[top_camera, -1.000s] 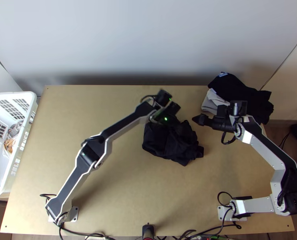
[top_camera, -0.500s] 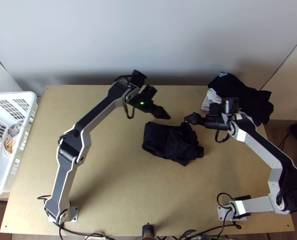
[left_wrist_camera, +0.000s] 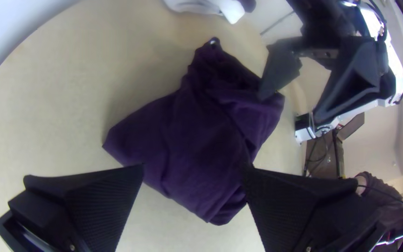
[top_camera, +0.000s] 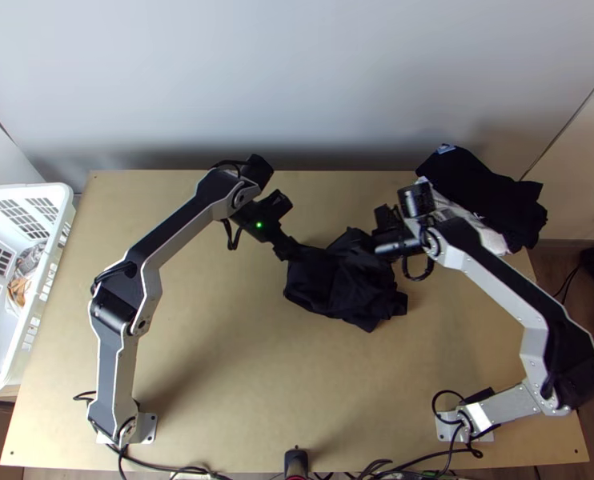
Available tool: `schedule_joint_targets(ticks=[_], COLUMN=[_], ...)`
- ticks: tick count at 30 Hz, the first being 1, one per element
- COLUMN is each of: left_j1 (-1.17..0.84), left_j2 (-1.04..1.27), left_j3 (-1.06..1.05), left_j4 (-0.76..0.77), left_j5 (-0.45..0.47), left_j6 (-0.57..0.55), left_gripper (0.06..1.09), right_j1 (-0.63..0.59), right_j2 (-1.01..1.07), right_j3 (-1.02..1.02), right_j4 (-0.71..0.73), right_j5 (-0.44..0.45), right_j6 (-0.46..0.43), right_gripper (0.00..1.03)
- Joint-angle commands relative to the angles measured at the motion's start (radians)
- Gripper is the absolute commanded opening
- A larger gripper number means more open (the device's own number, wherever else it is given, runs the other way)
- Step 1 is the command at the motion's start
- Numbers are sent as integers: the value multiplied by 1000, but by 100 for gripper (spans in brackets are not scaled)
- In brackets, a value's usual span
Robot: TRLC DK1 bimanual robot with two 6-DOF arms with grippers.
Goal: Fold the t-shirt
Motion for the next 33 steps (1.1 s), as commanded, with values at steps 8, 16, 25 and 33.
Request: schedule_joint_targets(ticks=[8, 16, 25, 33], left_j1=[7, 7, -7, -17], left_j2=[-32, -30, -32, -38], left_j3=[-70, -81, -81, -73], left_j4=[32, 57, 71, 78], left_j5=[-92, -105, -128, -138], left_j6=[36, 34, 34, 34], left_gripper=[104, 104, 104, 104], right_j1=[-20, -103, -179, -164], right_j2=[129, 57, 6, -20], right_j3=[-91, -96, -61, 146], right_j4=[-58, -282, -514, -454], right_j5=[-81, -84, -81, -41], right_j6=[40, -36, -134, -201], right_gripper=[98, 98, 98, 98])
